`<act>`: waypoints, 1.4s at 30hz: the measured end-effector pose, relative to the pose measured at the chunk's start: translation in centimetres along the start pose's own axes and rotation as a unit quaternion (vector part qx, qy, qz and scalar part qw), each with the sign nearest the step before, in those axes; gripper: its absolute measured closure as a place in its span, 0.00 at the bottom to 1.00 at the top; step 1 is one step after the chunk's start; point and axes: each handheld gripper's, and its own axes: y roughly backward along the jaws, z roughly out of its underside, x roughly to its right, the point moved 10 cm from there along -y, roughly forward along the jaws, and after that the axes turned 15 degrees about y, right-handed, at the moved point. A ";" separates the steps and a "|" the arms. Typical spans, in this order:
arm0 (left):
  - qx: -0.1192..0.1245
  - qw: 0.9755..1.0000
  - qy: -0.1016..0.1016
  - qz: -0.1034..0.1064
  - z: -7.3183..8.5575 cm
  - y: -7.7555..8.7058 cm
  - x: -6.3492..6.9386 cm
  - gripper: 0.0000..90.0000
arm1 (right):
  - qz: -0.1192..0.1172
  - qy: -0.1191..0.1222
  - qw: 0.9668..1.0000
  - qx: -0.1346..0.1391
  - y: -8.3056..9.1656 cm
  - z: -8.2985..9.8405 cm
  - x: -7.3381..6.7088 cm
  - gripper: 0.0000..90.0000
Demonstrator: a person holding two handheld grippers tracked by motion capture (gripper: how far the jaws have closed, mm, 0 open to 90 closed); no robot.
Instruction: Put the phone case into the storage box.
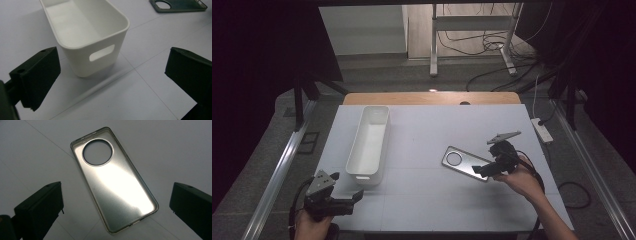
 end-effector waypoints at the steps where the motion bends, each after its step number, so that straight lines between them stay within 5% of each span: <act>1: 0.000 1.000 0.000 0.000 0.0 0.0 0.0 0.01 | -0.001 0.001 1.000 0.000 -0.2 -0.3 0.0 0.00; 16: 0.000 1.000 -0.001 0.001 0.0 0.0 0.0 0.01 | -0.017 -0.010 1.000 -0.008 -1.9 -2.2 0.1 0.00; 30: -0.002 1.000 -0.002 0.003 0.0 -0.1 0.1 0.01 | -0.018 0.013 1.000 -0.022 -3.9 -3.3 0.2 0.11; 37: -0.002 1.000 -0.001 0.004 0.0 -0.1 0.0 0.01 | -0.016 0.023 0.999 -0.017 -4.8 -4.3 0.3 0.26; 42: -0.002 1.000 0.000 0.005 0.0 -0.1 0.0 0.01 | -0.021 0.037 0.999 -0.018 -5.4 -4.7 0.3 0.55</act>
